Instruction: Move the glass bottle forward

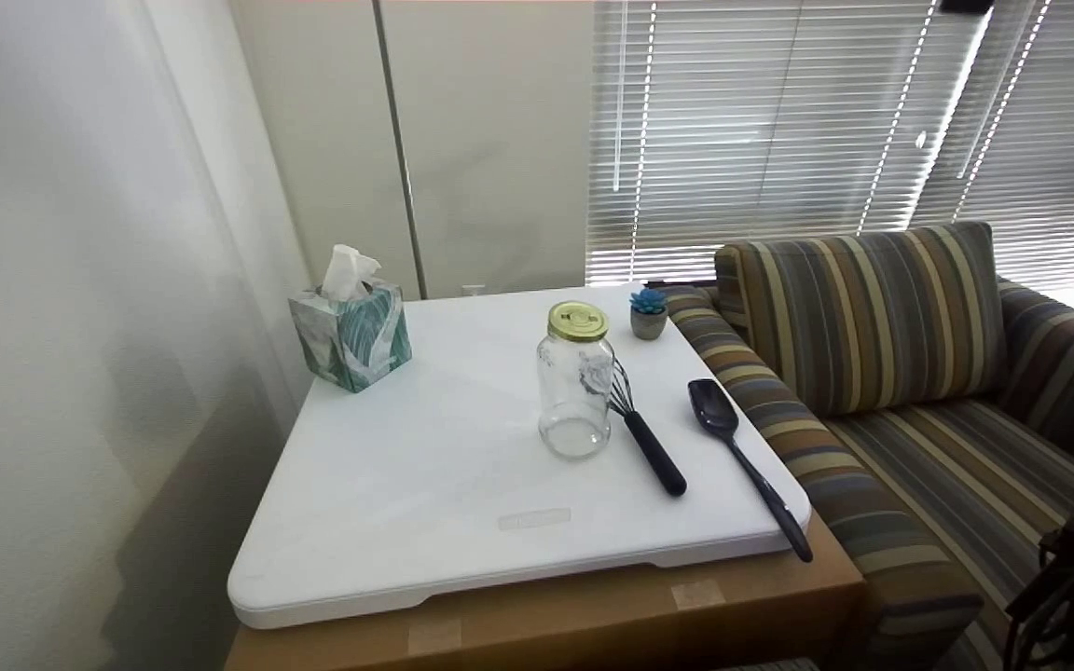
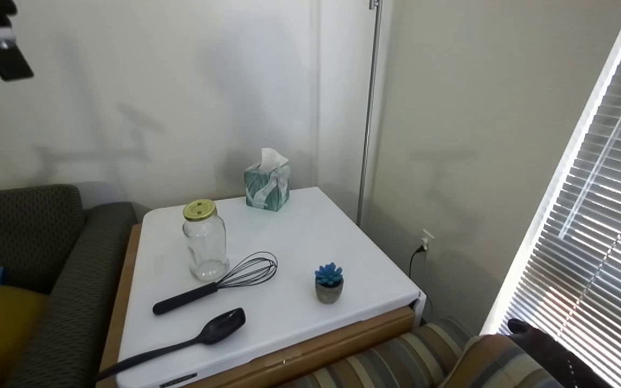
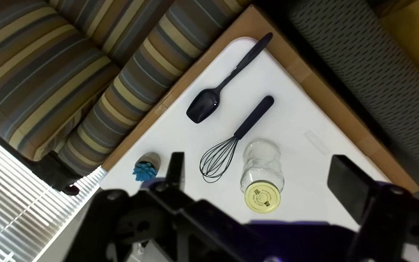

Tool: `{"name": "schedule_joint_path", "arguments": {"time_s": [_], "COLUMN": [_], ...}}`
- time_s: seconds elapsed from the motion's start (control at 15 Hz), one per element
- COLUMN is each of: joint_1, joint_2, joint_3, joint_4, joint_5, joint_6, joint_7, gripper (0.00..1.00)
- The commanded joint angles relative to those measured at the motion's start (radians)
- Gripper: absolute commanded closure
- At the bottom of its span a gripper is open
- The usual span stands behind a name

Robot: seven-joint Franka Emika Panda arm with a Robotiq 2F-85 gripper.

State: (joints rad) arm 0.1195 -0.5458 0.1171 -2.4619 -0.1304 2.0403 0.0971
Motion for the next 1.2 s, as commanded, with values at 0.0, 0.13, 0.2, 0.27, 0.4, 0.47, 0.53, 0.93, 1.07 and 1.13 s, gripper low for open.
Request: {"name": "schedule_joint_path", "arguments": {"time_s": [0.0, 0.13, 0.2, 0.27, 0.4, 0.47, 0.53, 0.93, 1.07, 1.13], "joint_1": [-0.029, -0.042, -0.047, -0.048, -0.047, -0.041, -0.041, -0.049, -0.057, -0.062], "joint_2": [0.079, 0.119, 0.140, 0.161, 0.208, 0.161, 0.180, 0.246, 0.282, 0.298], "joint_3": [-0.016, -0.012, -0.007, -0.001, 0.004, 0.000, 0.003, 0.063, 0.090, 0.104], "joint_4": [-0.073, -0.105, -0.119, -0.130, -0.129, -0.129, -0.130, -0.117, -0.113, -0.110], "joint_5": [0.060, 0.083, 0.090, 0.095, 0.096, 0.085, 0.084, 0.082, 0.067, 0.058], "joint_6": [0.140, 0.200, 0.234, 0.262, 0.279, 0.245, 0.251, 0.360, 0.405, 0.418], "joint_7": [0.065, 0.117, 0.145, 0.167, 0.192, 0.167, 0.180, 0.364, 0.451, 0.498], "gripper": [0.00, 0.00, 0.00, 0.00, 0.00, 0.00, 0.00, 0.00, 0.00, 0.00]}}
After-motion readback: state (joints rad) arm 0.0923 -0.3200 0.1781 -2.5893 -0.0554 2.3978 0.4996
